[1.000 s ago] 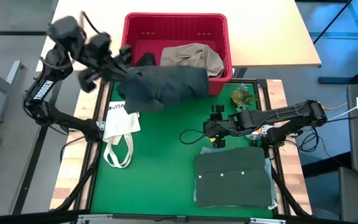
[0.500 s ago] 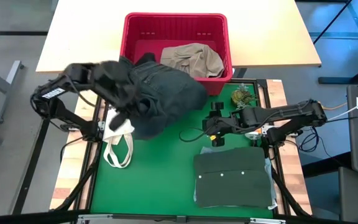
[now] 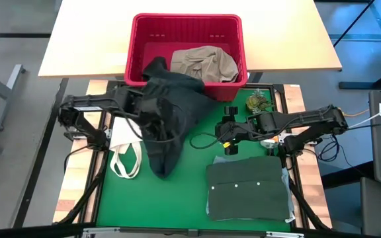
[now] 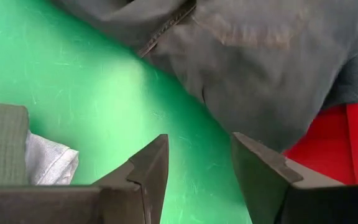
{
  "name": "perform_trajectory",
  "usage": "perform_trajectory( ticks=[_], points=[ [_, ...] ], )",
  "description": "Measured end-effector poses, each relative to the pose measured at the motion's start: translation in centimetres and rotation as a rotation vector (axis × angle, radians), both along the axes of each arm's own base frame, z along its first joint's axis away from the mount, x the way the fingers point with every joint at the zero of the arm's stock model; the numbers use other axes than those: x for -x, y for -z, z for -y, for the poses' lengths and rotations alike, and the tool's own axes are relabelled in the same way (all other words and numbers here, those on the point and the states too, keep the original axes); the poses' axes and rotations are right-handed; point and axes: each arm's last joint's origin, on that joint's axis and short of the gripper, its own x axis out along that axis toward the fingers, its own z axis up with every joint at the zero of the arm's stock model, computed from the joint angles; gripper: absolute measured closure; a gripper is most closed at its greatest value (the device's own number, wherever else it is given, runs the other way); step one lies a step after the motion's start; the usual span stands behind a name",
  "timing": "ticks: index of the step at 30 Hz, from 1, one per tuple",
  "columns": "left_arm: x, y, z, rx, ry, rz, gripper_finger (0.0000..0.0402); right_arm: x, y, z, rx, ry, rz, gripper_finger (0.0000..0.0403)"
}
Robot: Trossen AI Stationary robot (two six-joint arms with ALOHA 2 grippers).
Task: Fold Laundry from Bin
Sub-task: Remove the dark blue jeans from the red bin
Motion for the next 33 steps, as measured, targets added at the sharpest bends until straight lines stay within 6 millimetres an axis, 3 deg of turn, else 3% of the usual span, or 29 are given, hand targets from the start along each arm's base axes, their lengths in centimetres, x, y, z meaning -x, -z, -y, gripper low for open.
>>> perform_trajectory(
  ticks=[7, 19, 26, 33],
  points=[
    [-0.8, 0.7, -2.5, -0.092, -0.133, -0.022, 0.0304, 0.0, 0.0, 0.0, 0.0, 0.0, 0.0, 0.0229],
    [4.4, -2.2, -8.1, -0.15, -0.389, 0.019, 0.0314, 0.0, 0.0, 0.0, 0.0, 0.0, 0.001, 0.0229],
    [5.7, -1.9, -10.7, -0.324, -0.518, -0.081, 0.0312, 0.0, 0.0, 0.0, 0.0, 0.0, 0.001, 0.0229],
    [7.4, -1.4, -13.2, -0.331, -0.626, -0.199, 0.0267, 0.0, 0.0, 0.0, 0.0, 0.0, 0.001, 0.0229]
  ],
)
